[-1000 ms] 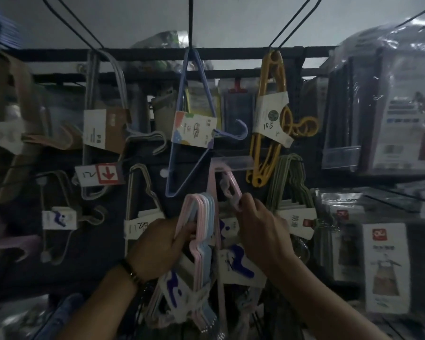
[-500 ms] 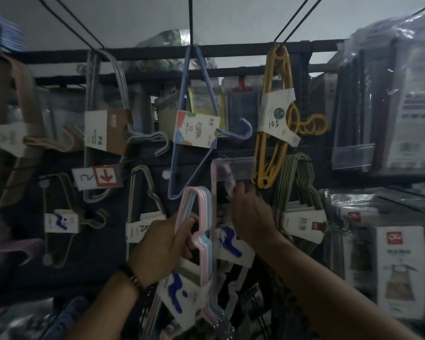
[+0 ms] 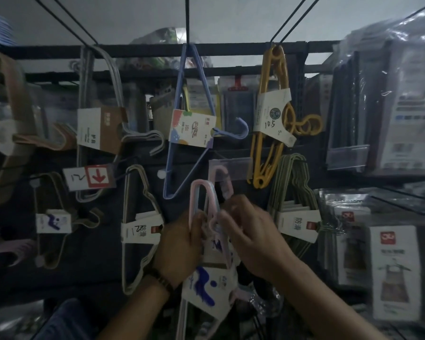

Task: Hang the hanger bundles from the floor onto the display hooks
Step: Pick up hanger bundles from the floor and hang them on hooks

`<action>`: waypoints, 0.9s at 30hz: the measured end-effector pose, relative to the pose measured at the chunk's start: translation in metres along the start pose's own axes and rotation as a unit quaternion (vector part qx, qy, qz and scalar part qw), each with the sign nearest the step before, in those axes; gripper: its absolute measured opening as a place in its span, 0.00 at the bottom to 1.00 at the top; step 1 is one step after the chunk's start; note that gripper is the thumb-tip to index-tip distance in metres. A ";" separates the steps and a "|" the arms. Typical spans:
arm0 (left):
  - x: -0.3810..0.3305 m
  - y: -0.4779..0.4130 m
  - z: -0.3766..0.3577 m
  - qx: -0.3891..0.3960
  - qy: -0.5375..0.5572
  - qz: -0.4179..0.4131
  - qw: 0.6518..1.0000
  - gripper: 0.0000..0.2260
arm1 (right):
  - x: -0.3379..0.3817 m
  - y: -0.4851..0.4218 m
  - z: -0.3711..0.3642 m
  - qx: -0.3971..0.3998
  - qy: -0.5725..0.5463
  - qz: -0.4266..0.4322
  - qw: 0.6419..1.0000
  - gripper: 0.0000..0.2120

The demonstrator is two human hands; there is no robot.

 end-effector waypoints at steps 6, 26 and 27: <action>-0.010 0.001 -0.014 -0.019 0.076 0.046 0.996 0.21 | -0.010 0.016 -0.026 0.082 0.228 0.011 0.970 0.23; -0.039 0.016 -0.016 0.086 0.137 -0.092 0.983 0.20 | -0.007 0.013 0.016 -0.088 0.239 0.053 0.966 0.10; -0.037 0.017 -0.017 0.093 0.121 -0.089 0.984 0.23 | -0.010 0.013 0.014 -0.087 0.245 0.047 0.964 0.10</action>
Point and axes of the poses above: each hand's wrist, its own y-axis away from the middle knuckle, its own z-axis out of the back of the hand, x = y × z, the point moved 7 cm from there along -y, towards the middle knuckle, and after that the axes turned 5 degrees about -x, right-handed, at the moved point
